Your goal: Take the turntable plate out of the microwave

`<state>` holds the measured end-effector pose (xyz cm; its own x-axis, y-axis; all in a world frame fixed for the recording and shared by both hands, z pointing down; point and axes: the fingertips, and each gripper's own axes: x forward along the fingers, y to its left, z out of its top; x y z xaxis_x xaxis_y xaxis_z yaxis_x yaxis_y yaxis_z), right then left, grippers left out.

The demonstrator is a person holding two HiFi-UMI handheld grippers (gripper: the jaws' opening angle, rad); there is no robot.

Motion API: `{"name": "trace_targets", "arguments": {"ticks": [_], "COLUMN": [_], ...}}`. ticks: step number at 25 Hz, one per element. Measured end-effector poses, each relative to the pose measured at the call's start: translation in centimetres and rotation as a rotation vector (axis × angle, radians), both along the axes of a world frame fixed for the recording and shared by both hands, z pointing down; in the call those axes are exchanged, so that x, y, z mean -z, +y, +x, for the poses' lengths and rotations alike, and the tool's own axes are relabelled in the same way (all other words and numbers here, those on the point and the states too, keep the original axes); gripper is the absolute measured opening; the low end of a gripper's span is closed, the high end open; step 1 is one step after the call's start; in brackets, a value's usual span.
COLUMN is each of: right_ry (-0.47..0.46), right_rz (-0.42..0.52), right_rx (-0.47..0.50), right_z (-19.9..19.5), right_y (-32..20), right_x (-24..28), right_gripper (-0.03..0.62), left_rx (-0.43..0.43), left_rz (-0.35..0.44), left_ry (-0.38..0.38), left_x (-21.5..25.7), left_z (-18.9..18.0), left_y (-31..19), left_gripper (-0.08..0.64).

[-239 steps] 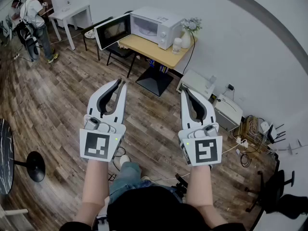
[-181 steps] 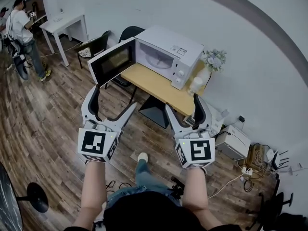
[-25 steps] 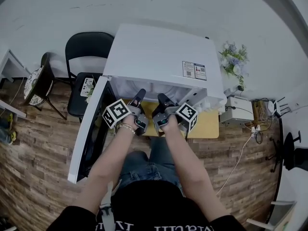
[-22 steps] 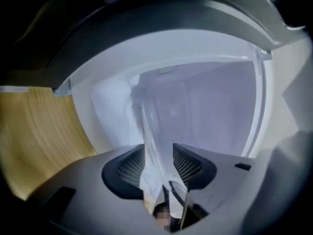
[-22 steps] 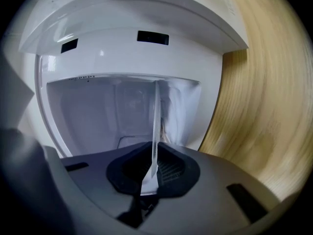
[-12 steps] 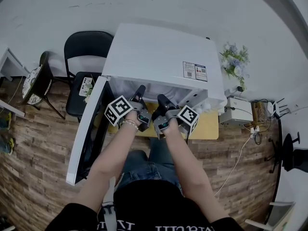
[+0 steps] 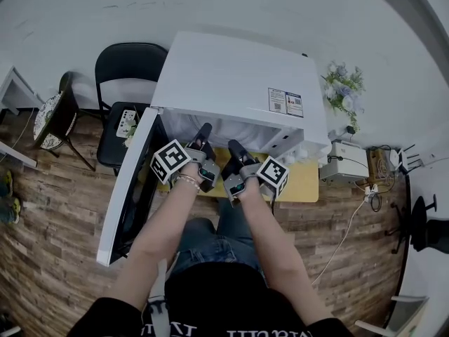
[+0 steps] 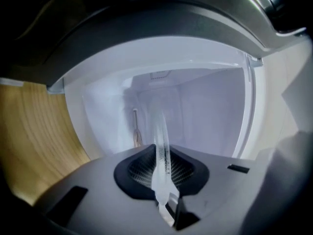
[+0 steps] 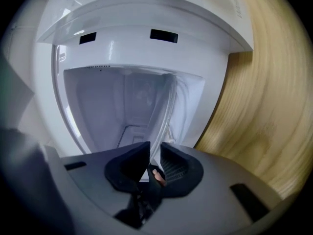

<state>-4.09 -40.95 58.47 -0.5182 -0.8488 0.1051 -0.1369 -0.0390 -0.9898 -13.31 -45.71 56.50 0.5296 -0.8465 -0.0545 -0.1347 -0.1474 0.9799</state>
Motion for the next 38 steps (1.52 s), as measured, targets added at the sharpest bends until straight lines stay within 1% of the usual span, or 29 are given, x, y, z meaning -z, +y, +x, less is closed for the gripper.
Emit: {"name": "trace_targets", "arguments": {"ticks": [3, 6, 9, 11, 15, 19, 22, 28, 30, 32, 35, 38], "right_ry": [0.023, 0.02, 0.026, 0.06, 0.155, 0.187, 0.193, 0.193, 0.208, 0.238, 0.272, 0.276], "right_rz": [0.014, 0.008, 0.026, 0.036, 0.068, 0.083, 0.084, 0.099, 0.107, 0.114, 0.132, 0.16], "right_rx": [0.012, -0.004, -0.027, -0.02, 0.044, 0.071, 0.082, 0.123, 0.145, 0.171, 0.187, 0.204], "right_z": [0.0, 1.0, 2.3, 3.0, 2.8, 2.5, 2.2, 2.4, 2.7, 2.8, 3.1, 3.3], "right_y": [0.2, -0.4, -1.0, -1.4, -1.1, 0.4, 2.2, 5.5, 6.2, 6.8, 7.8, 8.8], "right_x": [-0.4, -1.0, -1.1, -0.9, -0.1, 0.6, 0.7, 1.2, 1.2, 1.4, 2.2, 3.8], "right_gripper": [0.082, 0.1, 0.107, 0.109, 0.13, 0.14, 0.135, 0.14, 0.143, 0.159, 0.163, 0.155], "left_rx": [-0.01, -0.032, -0.049, -0.06, -0.069, -0.072, -0.079, -0.108, -0.113, -0.112, -0.105, -0.091], "left_rz": [0.013, 0.042, 0.074, 0.092, 0.109, 0.102, 0.083, 0.062, 0.055, 0.051, 0.053, 0.06], "left_ry": [0.004, 0.001, 0.009, 0.012, 0.014, 0.023, 0.031, 0.019, 0.016, 0.016, 0.033, 0.061], "left_x": [0.0, 0.1, 0.6, 0.9, 1.7, 2.1, 2.3, 2.9, 2.9, 3.0, 3.6, 4.8], "left_z": [-0.4, -0.4, -0.6, -0.6, -0.9, -1.2, -1.6, -1.7, -1.6, -1.6, -1.3, -1.1], "left_y": [1.0, 2.1, 3.4, 4.3, 5.7, 7.2, 9.0, 12.7, 13.7, 14.4, 15.4, 16.6], "left_gripper": [0.049, 0.051, 0.051, 0.051, 0.051, 0.051, 0.051, 0.051, 0.051, 0.051, 0.051, 0.051]}}
